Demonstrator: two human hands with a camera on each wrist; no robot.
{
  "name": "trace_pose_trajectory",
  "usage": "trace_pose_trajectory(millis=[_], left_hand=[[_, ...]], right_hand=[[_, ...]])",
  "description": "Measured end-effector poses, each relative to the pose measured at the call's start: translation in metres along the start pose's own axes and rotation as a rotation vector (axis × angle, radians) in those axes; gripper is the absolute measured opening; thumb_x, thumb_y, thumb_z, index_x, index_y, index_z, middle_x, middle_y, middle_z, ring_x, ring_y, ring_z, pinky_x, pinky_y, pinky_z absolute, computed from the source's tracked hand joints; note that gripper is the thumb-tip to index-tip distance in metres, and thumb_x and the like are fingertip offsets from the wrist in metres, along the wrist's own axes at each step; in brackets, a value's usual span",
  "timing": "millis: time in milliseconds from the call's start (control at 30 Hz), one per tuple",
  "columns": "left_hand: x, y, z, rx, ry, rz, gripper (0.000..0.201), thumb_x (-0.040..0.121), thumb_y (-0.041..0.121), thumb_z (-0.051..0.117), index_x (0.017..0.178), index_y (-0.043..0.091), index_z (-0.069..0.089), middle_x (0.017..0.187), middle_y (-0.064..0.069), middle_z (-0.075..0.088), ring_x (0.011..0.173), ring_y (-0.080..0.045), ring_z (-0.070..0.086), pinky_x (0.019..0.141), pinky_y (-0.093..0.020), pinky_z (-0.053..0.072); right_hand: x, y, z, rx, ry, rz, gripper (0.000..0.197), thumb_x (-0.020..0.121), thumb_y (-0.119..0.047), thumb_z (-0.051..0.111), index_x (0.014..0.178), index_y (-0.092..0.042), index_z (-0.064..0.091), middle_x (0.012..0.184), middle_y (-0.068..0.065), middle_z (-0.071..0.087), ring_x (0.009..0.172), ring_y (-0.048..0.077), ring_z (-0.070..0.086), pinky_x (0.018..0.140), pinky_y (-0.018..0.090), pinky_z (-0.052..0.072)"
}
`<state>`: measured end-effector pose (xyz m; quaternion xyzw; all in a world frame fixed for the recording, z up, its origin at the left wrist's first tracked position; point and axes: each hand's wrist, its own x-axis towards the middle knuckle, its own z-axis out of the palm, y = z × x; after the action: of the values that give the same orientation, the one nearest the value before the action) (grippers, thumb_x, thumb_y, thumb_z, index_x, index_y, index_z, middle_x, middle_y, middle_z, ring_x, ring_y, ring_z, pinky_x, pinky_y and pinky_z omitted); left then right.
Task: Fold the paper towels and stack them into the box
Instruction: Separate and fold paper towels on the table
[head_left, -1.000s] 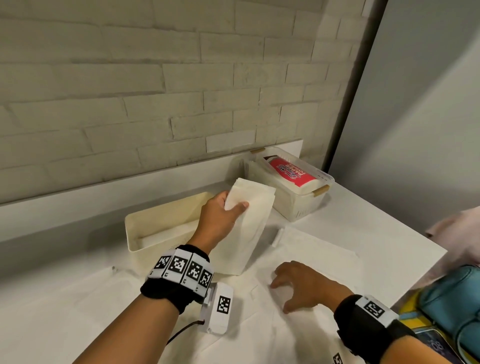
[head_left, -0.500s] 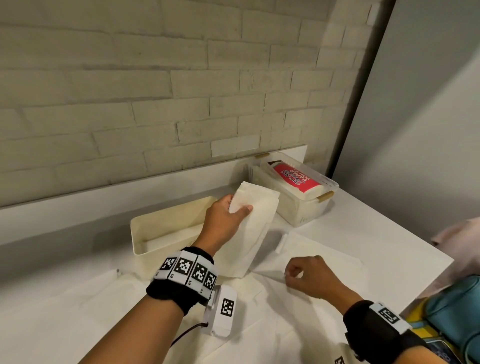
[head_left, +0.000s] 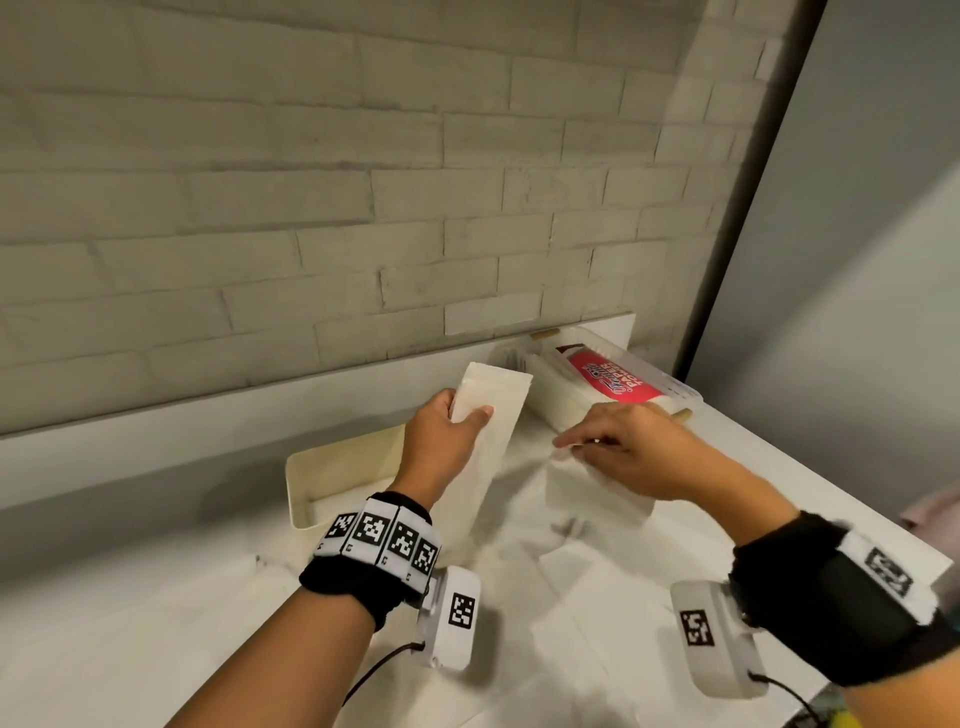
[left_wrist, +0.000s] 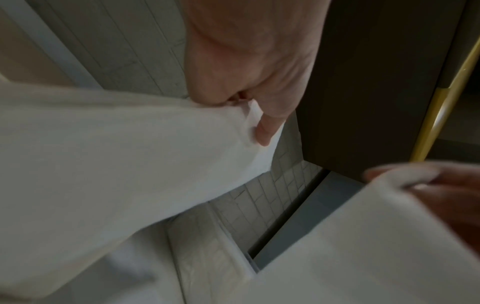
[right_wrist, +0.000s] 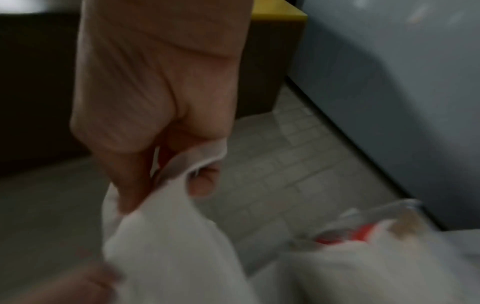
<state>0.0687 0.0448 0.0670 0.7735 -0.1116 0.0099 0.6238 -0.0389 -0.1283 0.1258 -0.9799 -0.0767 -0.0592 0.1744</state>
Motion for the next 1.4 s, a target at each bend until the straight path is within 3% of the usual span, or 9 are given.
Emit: trace_pose_trajectory(millis=[133,267,400,633,833,1000,1100,1200,1400], left_hand=[[0.001,0.008,0.001,-0.085,-0.079,-0.025,0.012,0.086,0.020,0.065,0.097,0.017,0.061,0.096,-0.002,0.068,0.090,-0.022,0.064,0.082,-0.036,0.051],[-0.005,0.014,0.007,-0.170,-0.176,-0.041,0.019,0.087,0.018,0.064,0.106,0.014,0.064,0.102,-0.006,0.070,0.092,-0.025,0.065,0.085,-0.039,0.051],[-0.010,0.015,0.014,-0.233,-0.252,-0.068,0.012,0.088,0.018,0.064,0.099,0.014,0.066,0.093,-0.006,0.071,0.080,-0.022,0.064,0.079,-0.037,0.051],[-0.017,0.017,0.020,-0.415,-0.366,-0.125,0.016,0.091,0.028,0.058,0.089,0.016,0.069,0.078,-0.001,0.071,0.066,-0.011,0.065,0.068,-0.025,0.053],[-0.019,0.014,0.017,-0.411,-0.400,-0.095,0.028,0.101,0.019,0.039,0.091,0.019,0.065,0.081,0.002,0.070,0.076,-0.011,0.065,0.077,-0.024,0.051],[-0.020,0.015,0.015,-0.392,-0.433,-0.018,0.032,0.101,0.031,0.034,0.114,0.022,0.061,0.113,0.002,0.063,0.114,-0.012,0.056,0.102,-0.025,0.038],[-0.021,0.014,0.012,-0.377,-0.483,0.019,0.028,0.088,0.042,0.049,0.107,0.028,0.063,0.104,0.011,0.065,0.100,-0.002,0.059,0.090,-0.016,0.043],[-0.020,0.012,0.011,-0.278,-0.451,0.024,0.013,0.084,0.018,0.066,0.095,0.025,0.063,0.090,0.002,0.067,0.082,-0.013,0.061,0.077,-0.026,0.048],[-0.018,0.008,0.013,-0.219,-0.383,0.042,0.015,0.087,0.013,0.064,0.098,0.023,0.062,0.083,0.007,0.066,0.073,-0.007,0.059,0.067,-0.019,0.046]], right_hand=[[0.000,-0.035,-0.042,0.139,-0.231,-0.044,0.019,0.086,-0.019,0.064,0.102,-0.028,0.071,0.079,-0.025,0.060,0.073,-0.012,0.056,0.072,0.006,0.042],[0.011,-0.043,-0.053,0.147,-0.300,-0.052,0.019,0.085,-0.016,0.065,0.091,-0.032,0.072,0.090,-0.010,0.071,0.079,0.000,0.062,0.078,0.015,0.048],[0.030,-0.033,-0.041,0.004,-0.236,0.011,0.017,0.085,-0.026,0.065,0.092,-0.012,0.071,0.067,0.002,0.058,0.060,0.008,0.048,0.062,0.025,0.041],[0.044,-0.026,-0.025,-0.021,-0.054,0.063,0.018,0.086,-0.029,0.064,0.099,-0.020,0.071,0.090,0.004,0.065,0.078,0.012,0.053,0.062,0.018,0.039],[0.051,-0.024,-0.019,0.006,0.033,0.068,0.016,0.084,-0.028,0.067,0.097,-0.020,0.071,0.072,-0.011,0.056,0.066,0.003,0.048,0.054,0.002,0.036],[0.054,-0.023,-0.015,0.022,0.061,0.054,0.015,0.081,-0.027,0.069,0.093,-0.018,0.070,0.068,-0.009,0.056,0.065,0.004,0.049,0.056,0.006,0.037],[0.055,-0.023,-0.012,0.030,0.068,0.055,0.015,0.082,-0.025,0.069,0.095,-0.018,0.071,0.085,0.002,0.067,0.079,0.014,0.058,0.064,0.014,0.042],[0.056,-0.022,-0.009,0.050,0.072,0.074,0.018,0.081,-0.025,0.069,0.097,-0.018,0.072,0.085,-0.001,0.065,0.078,0.010,0.056,0.062,0.011,0.039],[0.057,-0.021,-0.006,0.120,0.104,0.080,0.020,0.078,-0.025,0.073,0.097,-0.018,0.070,0.093,0.000,0.068,0.081,0.008,0.058,0.067,0.012,0.042]])
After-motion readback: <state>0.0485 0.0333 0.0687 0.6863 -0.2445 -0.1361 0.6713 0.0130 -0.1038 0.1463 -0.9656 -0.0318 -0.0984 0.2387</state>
